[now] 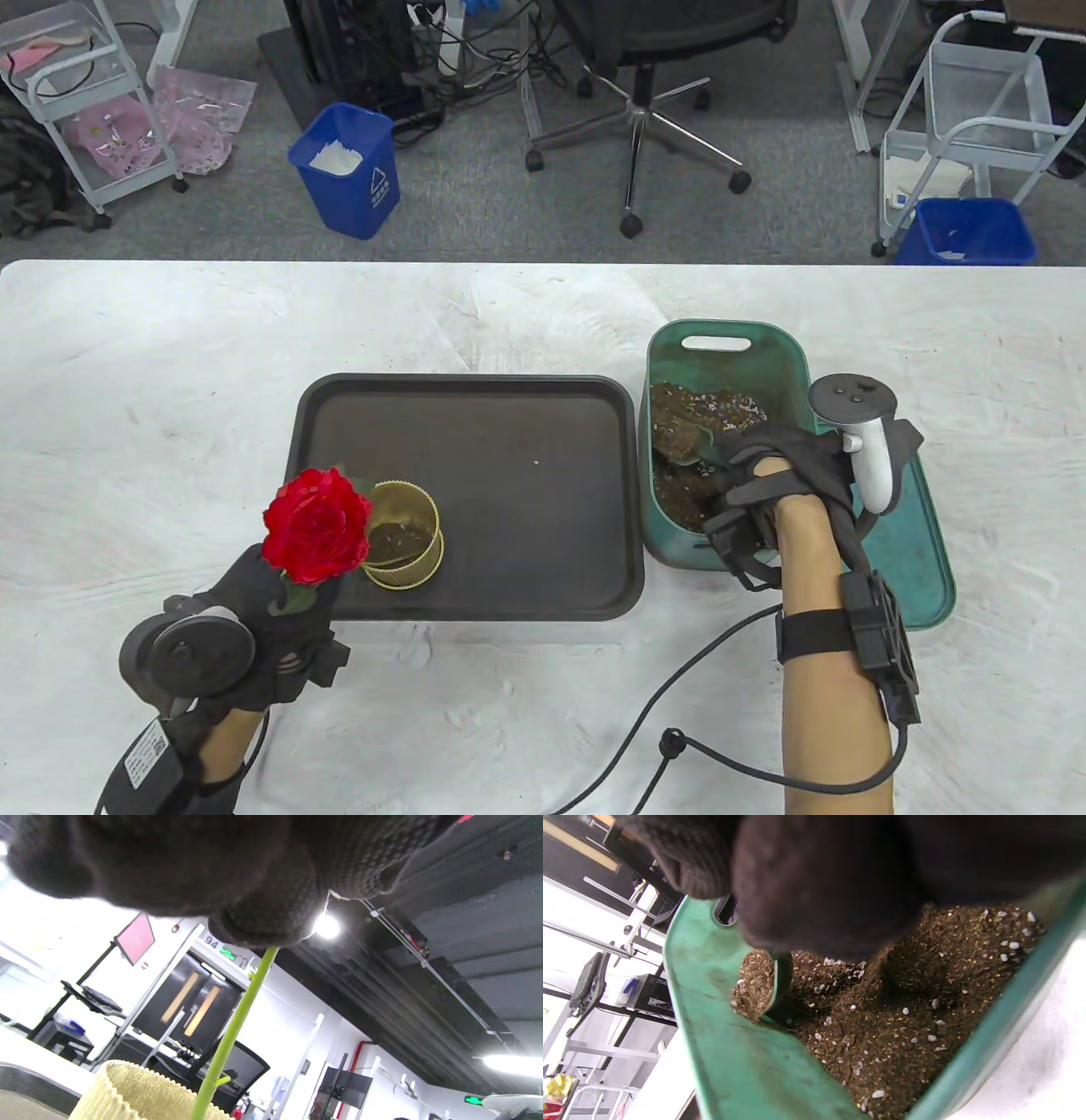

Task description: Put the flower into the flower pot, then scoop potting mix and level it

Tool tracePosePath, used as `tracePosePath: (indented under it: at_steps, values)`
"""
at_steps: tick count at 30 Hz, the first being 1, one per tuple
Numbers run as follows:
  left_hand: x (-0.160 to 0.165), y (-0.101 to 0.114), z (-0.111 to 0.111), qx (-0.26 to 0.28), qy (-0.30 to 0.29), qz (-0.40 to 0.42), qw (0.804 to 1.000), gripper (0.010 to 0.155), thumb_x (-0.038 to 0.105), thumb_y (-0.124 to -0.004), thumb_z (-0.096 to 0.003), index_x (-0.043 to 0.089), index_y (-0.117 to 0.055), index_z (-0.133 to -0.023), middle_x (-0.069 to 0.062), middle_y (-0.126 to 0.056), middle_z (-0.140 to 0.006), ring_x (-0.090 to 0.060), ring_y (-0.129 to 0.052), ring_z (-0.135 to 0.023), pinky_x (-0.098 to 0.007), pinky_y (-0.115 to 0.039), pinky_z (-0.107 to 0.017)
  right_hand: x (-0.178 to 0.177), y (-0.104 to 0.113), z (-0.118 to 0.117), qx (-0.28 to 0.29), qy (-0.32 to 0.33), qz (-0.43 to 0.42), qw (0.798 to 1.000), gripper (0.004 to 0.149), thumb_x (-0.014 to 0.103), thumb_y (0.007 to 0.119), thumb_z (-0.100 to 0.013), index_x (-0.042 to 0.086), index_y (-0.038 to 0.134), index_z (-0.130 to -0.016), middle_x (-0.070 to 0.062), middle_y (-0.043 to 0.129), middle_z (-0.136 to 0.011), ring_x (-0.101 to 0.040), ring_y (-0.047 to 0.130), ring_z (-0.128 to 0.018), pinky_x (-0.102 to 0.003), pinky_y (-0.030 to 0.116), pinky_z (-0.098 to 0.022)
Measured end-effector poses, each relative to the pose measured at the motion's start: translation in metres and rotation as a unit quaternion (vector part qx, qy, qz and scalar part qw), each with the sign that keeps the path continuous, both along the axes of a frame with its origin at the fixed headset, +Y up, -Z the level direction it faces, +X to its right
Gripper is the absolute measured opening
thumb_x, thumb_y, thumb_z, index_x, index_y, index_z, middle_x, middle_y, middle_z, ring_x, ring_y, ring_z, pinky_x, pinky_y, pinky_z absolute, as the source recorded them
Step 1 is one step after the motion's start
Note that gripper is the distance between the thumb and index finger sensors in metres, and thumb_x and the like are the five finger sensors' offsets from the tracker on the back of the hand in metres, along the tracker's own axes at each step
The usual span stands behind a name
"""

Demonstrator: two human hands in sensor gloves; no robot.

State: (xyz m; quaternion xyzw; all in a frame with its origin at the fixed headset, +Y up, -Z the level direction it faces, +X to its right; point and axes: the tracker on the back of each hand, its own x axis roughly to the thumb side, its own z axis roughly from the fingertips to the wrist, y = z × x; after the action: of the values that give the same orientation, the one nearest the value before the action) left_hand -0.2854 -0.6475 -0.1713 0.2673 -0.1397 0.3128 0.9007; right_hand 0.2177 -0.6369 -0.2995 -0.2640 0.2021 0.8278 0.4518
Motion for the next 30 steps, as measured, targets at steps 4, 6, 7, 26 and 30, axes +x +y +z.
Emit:
tracePosePath:
  at_steps: [4,6,7,26,30]
  values:
    - [0.001,0.000,0.000,0.001,-0.003,-0.003,1.000,0.044,0.047,-0.078,-0.0412,0.019,-0.094,-0.071,-0.001,-0.102,-0.046,-0.014,-0.101,-0.013,-0.038,-0.092,-0.025,0.003,0.000,0.004,0.012,-0.010,-0.017,1.000,0.050,0.037,0.075,-0.042,0.004,0.080,-0.080,-0.012,0.100,-0.048,-0.019,0.101,-0.012,-0.036,0.090,-0.004]
    - [0.002,0.000,0.000,0.001,-0.003,-0.005,1.000,0.044,0.047,-0.078,-0.0413,0.020,-0.094,-0.071,-0.001,-0.102,-0.046,-0.014,-0.101,-0.013,-0.038,-0.092,-0.025,0.007,0.001,0.006,0.019,-0.018,-0.033,0.999,0.050,0.037,0.075,-0.042,0.004,0.080,-0.080,-0.012,0.100,-0.048,-0.019,0.101,-0.013,-0.036,0.090,-0.004]
    - [0.002,-0.001,0.001,0.001,-0.003,-0.006,1.000,0.044,0.047,-0.078,-0.0412,0.020,-0.094,-0.071,-0.001,-0.103,-0.046,-0.014,-0.101,-0.013,-0.038,-0.092,-0.025,0.009,0.001,0.006,0.024,-0.021,-0.046,0.998,0.050,0.037,0.075,-0.042,0.004,0.080,-0.080,-0.012,0.100,-0.048,-0.019,0.101,-0.013,-0.036,0.090,-0.004]
    - [0.002,-0.002,0.000,0.000,-0.003,-0.006,1.000,0.044,0.047,-0.078,-0.0413,0.020,-0.094,-0.071,-0.001,-0.102,-0.047,-0.014,-0.101,-0.013,-0.038,-0.092,-0.025,-0.028,0.033,0.013,0.104,0.002,-0.165,0.981,0.049,0.037,0.075,-0.042,0.005,0.080,-0.080,-0.012,0.100,-0.048,-0.020,0.102,-0.014,-0.037,0.091,-0.005]
    - [0.002,-0.001,0.000,-0.001,0.000,-0.004,1.000,0.044,0.047,-0.078,-0.0413,0.020,-0.094,-0.071,-0.001,-0.103,-0.047,-0.014,-0.101,-0.013,-0.038,-0.092,-0.025,-0.059,0.044,0.015,0.116,0.049,-0.167,0.978,0.050,0.037,0.075,-0.042,0.005,0.079,-0.080,-0.012,0.100,-0.049,-0.020,0.102,-0.014,-0.037,0.091,-0.005]
